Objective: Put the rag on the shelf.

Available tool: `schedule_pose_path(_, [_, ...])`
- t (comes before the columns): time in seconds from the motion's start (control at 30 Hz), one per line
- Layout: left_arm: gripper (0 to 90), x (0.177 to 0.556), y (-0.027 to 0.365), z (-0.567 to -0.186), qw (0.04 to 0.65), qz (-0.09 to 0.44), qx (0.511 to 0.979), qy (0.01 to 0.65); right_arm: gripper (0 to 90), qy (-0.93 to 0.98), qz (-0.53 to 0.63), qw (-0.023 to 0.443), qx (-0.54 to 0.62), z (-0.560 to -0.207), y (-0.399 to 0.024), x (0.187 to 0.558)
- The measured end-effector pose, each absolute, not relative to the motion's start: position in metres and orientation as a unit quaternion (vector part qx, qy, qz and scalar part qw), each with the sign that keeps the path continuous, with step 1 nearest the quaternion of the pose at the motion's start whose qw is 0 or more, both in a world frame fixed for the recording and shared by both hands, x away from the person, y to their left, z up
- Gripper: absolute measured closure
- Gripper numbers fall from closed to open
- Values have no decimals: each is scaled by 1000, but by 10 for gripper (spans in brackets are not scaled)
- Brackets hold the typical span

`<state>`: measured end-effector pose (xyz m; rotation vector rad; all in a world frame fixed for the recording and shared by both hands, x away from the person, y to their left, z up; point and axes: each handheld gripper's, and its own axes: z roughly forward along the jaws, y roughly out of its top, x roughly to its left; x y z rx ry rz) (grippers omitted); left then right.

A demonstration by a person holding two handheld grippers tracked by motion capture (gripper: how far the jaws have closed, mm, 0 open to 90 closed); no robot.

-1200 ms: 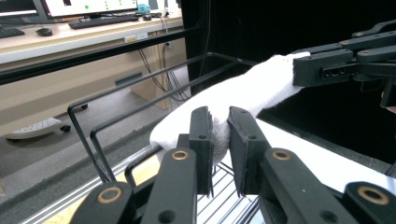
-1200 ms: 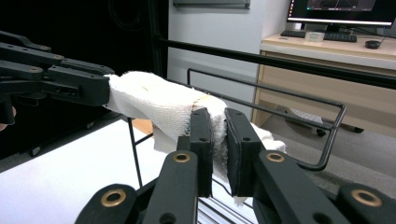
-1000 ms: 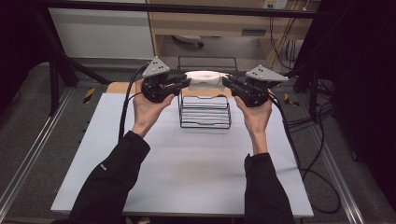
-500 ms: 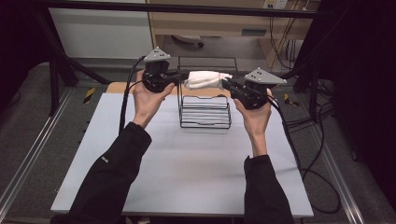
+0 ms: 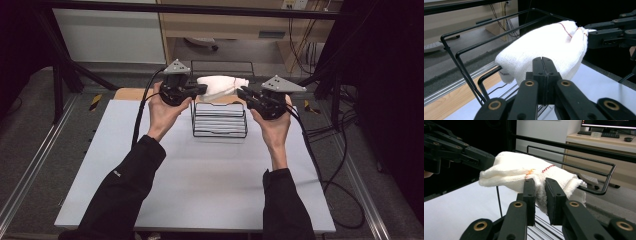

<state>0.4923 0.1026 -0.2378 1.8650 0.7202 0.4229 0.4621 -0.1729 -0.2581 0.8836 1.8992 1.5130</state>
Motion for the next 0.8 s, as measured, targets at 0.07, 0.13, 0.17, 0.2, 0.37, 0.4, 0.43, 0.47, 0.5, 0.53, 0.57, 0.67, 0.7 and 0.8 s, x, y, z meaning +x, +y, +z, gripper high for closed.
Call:
schedule_pose_path(0.07, [899, 493, 102, -238, 521, 178, 779, 301, 757, 706, 565, 272, 327, -258, -174, 461])
schedule_pose_path(0.13, [898, 493, 103, -239, 520, 178, 779, 301, 708, 705, 570, 269, 325, -256, -176, 460])
schedule_pose_path(0.17, [899, 494, 103, -239, 519, 179, 779, 303, 672, 704, 573, 267, 324, -255, -177, 459])
schedule_pose_path(0.2, [899, 494, 103, -240, 518, 179, 779, 304, 641, 702, 576, 267, 324, -254, -178, 457])
schedule_pose_path(0.37, [899, 495, 101, -245, 513, 180, 783, 304, 658, 698, 580, 270, 322, -245, -180, 455])
schedule_pose_path(0.4, [899, 495, 101, -247, 510, 183, 784, 303, 688, 703, 578, 264, 320, -244, -179, 456])
schedule_pose_path(0.43, [899, 495, 100, -248, 509, 184, 784, 303, 733, 707, 575, 259, 319, -244, -176, 457])
schedule_pose_path(0.47, [899, 495, 100, -249, 509, 184, 785, 302, 777, 713, 573, 250, 317, -246, -174, 457])
schedule_pose_path(0.5, [898, 495, 100, -250, 508, 184, 786, 301, 810, 719, 569, 242, 318, -248, -171, 459])
schedule_pose_path(0.53, [899, 495, 100, -251, 507, 186, 786, 299, 842, 724, 562, 237, 322, -251, -168, 460])
schedule_pose_path(0.57, [898, 494, 100, -253, 507, 186, 787, 299, 863, 730, 553, 233, 326, -254, -166, 462])
schedule_pose_path(0.67, [898, 495, 99, -256, 506, 187, 788, 297, 899, 734, 542, 226, 342, -264, -164, 466])
schedule_pose_path(0.7, [898, 495, 99, -257, 505, 188, 788, 298, 900, 732, 541, 225, 347, -267, -165, 468])
schedule_pose_path(0.8, [898, 497, 98, -261, 506, 189, 786, 300, 900, 727, 536, 230, 363, -274, -168, 472])
